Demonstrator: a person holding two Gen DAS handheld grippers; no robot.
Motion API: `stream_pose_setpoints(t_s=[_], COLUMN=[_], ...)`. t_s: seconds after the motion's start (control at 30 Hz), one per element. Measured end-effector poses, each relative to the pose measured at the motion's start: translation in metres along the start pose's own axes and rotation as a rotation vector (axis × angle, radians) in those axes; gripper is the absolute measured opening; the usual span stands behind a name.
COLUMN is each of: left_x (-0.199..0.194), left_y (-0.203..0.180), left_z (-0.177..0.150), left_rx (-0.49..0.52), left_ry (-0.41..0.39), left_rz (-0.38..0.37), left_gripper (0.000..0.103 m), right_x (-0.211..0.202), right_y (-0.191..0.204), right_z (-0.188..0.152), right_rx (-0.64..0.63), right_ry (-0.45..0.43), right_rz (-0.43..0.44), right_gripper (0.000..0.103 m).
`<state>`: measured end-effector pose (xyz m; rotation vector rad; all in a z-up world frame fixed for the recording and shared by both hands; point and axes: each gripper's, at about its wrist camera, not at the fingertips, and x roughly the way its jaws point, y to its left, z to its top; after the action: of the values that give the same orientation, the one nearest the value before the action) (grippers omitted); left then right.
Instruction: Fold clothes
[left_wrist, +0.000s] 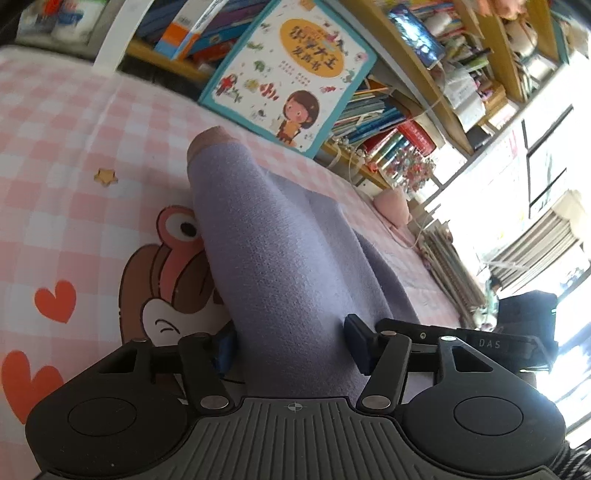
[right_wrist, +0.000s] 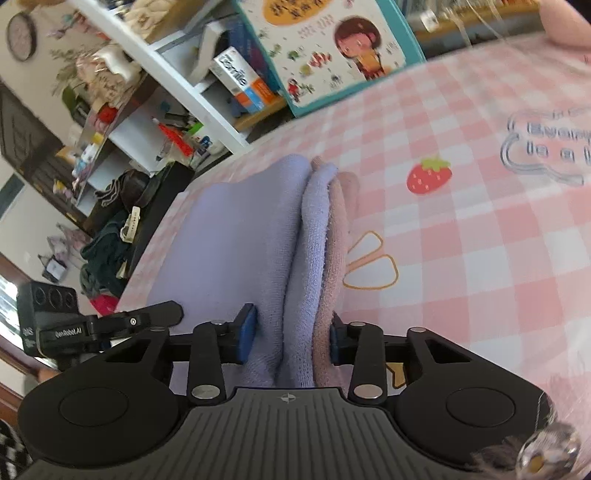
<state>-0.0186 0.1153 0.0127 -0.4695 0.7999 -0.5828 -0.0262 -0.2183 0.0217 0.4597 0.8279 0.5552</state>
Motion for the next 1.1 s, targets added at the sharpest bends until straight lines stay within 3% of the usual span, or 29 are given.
stream_pose_setpoints(t_s=[0.23,0.7,1.1], left_x=[-0.009,-0.004,0.032], left_y=[-0.010,-0.016,0.008], left_z=[0.008,0.058,0.113], left_rx=[0.058,0.149,0.152], left_ry=[-0.044,-0.154,-0.167], left_rz=[0.002,0.016,0.000], left_gripper=[0.056,0.056,0.056], right_x=[-0.008,0.008,0.043], right_y=[0.020,0.021,0.009], right_z=[-0.004,0.051,0.106], right_rx=[-0.156,-0.190,-0.183], right_ry=[-0.085,-0.176,-0.190], right_rz=[-0.026,0.015,-0.005], right_gripper=[0.030,0.030,0.030])
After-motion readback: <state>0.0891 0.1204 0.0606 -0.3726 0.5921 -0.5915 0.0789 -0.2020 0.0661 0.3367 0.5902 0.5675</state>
